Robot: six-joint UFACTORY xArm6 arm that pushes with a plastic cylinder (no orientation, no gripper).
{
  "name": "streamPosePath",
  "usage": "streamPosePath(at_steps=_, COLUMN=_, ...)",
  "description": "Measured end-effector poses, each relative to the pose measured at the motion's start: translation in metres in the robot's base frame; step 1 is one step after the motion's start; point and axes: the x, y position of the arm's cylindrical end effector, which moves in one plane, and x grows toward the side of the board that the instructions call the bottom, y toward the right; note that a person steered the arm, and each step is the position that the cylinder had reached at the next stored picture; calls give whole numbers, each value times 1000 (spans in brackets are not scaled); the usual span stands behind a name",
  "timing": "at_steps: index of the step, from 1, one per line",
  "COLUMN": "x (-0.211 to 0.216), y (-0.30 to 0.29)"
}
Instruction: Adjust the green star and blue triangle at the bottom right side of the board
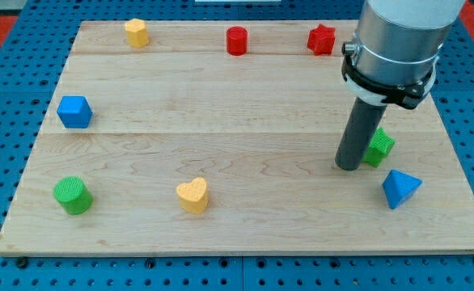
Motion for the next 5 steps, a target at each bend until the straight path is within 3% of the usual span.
streamPosePath(at_steps=2, x=-46, y=-6)
streamPosePath(at_steps=5, x=-12, y=16)
